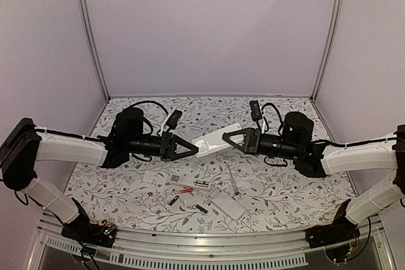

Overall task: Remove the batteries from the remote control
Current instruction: Remove the battery cover from the remote control.

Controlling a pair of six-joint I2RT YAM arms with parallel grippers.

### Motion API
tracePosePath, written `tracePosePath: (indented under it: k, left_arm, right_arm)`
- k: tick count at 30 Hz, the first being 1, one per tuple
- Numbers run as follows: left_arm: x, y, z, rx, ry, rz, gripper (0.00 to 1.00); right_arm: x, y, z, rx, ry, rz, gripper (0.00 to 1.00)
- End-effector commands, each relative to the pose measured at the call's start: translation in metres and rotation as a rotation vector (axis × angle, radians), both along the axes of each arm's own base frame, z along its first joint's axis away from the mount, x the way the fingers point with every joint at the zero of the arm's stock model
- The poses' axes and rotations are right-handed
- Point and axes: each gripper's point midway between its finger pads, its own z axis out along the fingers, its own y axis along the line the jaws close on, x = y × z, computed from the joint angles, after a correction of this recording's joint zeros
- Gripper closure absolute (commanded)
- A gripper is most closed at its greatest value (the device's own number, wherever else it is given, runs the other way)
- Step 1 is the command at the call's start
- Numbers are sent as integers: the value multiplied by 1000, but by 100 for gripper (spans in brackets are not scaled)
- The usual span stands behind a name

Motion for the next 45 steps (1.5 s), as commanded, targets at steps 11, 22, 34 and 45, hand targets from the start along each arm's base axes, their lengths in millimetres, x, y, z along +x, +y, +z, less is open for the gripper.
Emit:
tracePosePath:
  k: [11, 22, 34, 45]
  left_arm:
    - [-10, 15, 22, -68, -49, -17, 100]
    - [-7, 25, 24, -68, -67, 15, 100]
    - [38, 93, -28, 332, -122, 336, 100]
    - [54, 151, -69, 648, -45, 422, 100]
  right_arm:
    - [7, -13, 0, 63, 25, -59, 100]
    - [8, -18, 3, 99, 41, -66, 100]
    - [18, -35, -13, 7, 30, -128, 100]
    - [24, -39, 7, -60, -82, -136, 100]
